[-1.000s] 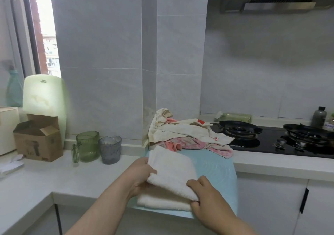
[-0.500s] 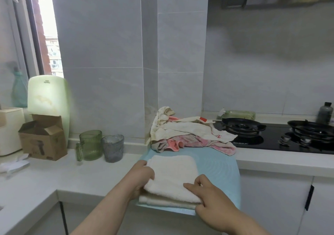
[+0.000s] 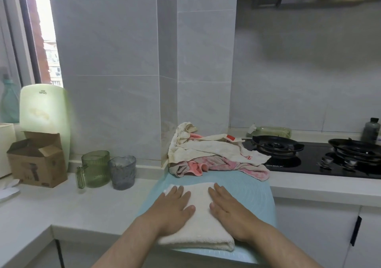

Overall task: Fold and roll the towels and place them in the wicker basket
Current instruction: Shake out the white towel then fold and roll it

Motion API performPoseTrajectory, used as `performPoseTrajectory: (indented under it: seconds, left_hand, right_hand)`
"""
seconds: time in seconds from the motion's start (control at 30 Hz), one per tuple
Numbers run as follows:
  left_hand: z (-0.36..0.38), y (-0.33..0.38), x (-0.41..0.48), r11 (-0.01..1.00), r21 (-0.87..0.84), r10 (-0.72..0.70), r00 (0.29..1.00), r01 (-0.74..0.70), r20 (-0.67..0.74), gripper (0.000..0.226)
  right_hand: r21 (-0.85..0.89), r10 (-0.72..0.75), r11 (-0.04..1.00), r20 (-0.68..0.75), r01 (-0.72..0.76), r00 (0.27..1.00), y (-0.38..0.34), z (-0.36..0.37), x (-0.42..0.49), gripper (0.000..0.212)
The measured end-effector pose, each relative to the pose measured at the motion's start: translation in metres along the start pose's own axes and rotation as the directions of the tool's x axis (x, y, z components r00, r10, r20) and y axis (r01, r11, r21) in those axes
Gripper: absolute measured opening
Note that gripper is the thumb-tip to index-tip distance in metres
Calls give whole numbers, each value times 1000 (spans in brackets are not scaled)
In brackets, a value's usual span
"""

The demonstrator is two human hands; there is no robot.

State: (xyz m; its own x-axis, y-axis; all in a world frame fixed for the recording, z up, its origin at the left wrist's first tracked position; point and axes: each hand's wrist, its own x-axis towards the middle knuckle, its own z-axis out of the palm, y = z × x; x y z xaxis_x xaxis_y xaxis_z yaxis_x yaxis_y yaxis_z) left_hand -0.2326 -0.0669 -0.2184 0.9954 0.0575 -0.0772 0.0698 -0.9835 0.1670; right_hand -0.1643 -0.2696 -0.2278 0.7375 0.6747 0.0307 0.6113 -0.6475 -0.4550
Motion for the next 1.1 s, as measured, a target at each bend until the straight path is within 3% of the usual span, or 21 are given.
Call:
performPoseTrajectory:
  seconds: [0.3,0.57,0.7,0.8,0.87,0.93,1.0,1.1]
  left_hand:
    - [9,-10,12,990,-67,-123,992,123,2,73]
    - [8,-14,11,979,-181,-100,995,98,3,74]
    - [9,-13,7,970,-222,-104,994,95,-28,72]
    - [12,-11,2,965,-245,-112,991,90,-75,66]
    - [13,-9,0,964,-248,-125,987,96,-105,63]
    - [14,-7,-3,955,-283,-138,979,91,-150,60]
    - [15,-8,-6,926,-369,-166,968,86,-191,58]
    - [10,-15,-9,879,-477,-187,940,30,-286,61]
  right_hand:
    - [-178,51,983,87,-35,995,1,4,2,66]
    - [-204,65,978,88,-45,994,5,7,6,68]
    - [-102,89,991,-13,-90,996,3,8,2,71]
    - [-113,261,950,-225,-291,939,-8,7,0,54]
    - [-104,347,922,-213,-374,913,-20,3,2,43]
    - [70,381,924,-139,-375,914,-30,0,7,34]
    - [240,382,904,-88,-353,920,-39,-6,11,39]
    - [300,282,924,-119,-237,952,-44,-21,12,47]
